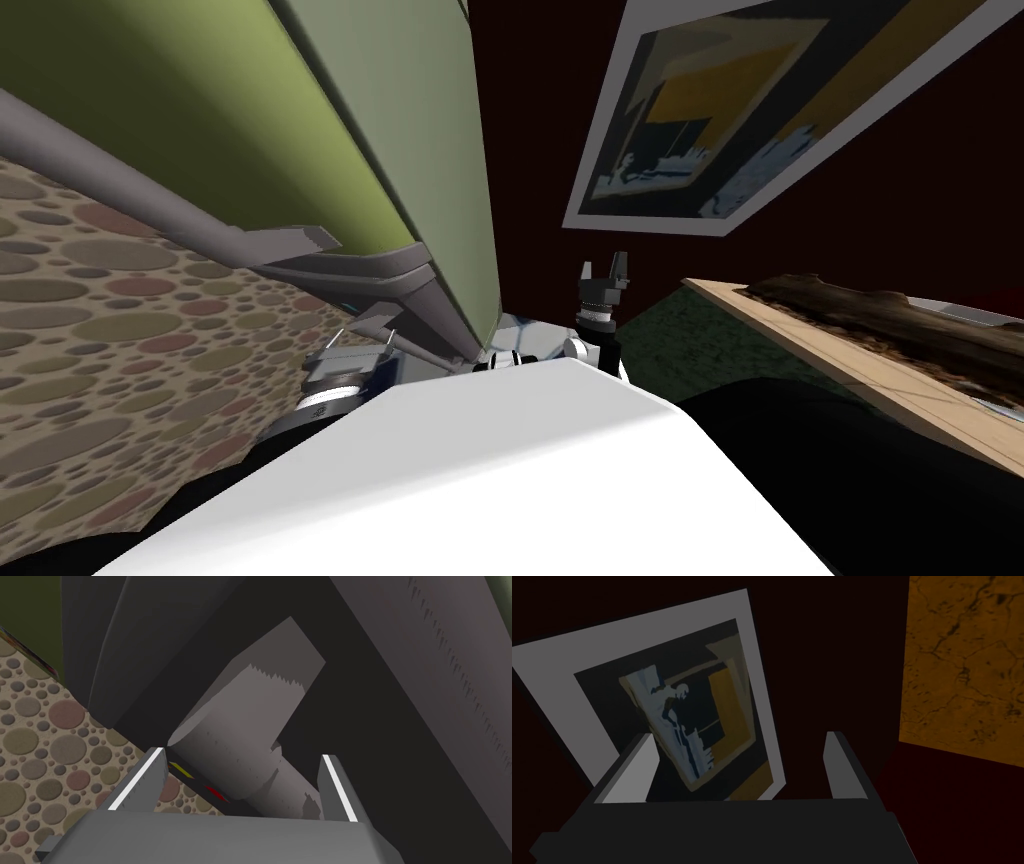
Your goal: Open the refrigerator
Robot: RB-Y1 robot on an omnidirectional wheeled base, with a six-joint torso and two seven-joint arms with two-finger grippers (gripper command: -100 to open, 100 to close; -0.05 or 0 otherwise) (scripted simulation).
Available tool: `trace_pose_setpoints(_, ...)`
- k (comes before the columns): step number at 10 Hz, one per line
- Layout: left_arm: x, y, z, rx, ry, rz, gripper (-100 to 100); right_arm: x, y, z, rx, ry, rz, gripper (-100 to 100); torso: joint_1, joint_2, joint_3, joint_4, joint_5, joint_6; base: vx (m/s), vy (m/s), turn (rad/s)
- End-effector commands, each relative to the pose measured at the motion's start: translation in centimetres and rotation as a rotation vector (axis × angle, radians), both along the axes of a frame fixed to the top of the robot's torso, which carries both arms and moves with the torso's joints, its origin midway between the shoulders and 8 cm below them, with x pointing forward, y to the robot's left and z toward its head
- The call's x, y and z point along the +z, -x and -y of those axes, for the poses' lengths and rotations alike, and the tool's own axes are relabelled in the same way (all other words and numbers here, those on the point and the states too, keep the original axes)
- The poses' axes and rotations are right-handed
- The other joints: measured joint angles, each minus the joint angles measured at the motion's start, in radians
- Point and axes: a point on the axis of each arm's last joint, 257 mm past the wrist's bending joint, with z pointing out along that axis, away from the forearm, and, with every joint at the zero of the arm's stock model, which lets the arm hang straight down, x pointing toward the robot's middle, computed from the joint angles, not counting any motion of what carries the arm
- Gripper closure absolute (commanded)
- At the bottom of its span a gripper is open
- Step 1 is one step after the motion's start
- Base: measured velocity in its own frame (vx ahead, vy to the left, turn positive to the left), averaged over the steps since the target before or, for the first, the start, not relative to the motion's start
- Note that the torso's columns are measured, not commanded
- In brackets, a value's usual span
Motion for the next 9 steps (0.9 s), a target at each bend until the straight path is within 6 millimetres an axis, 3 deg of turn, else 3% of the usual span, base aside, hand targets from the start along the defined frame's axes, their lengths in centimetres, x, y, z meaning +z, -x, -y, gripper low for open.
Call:
trace_pose_setpoints(1,0.2,-0.6,0.7,-0.029,-0.007,0.002,100,0.0,0.0,0.0,0.0,0.0,0.0,0,0.003,-0.002,-0.002,0.001,0.0,0.0,-0.194,0.221,-0.054)
trace_pose_setpoints(9,0.4,-3.0,4.8,-0.17,-0.006,0.002,100,0.0,0.0,0.0,0.0,0.0,0.0,0,0.005,-0.017,-0.011,-0.002,0.0,-0.001,-0.233,0.241,-0.064)
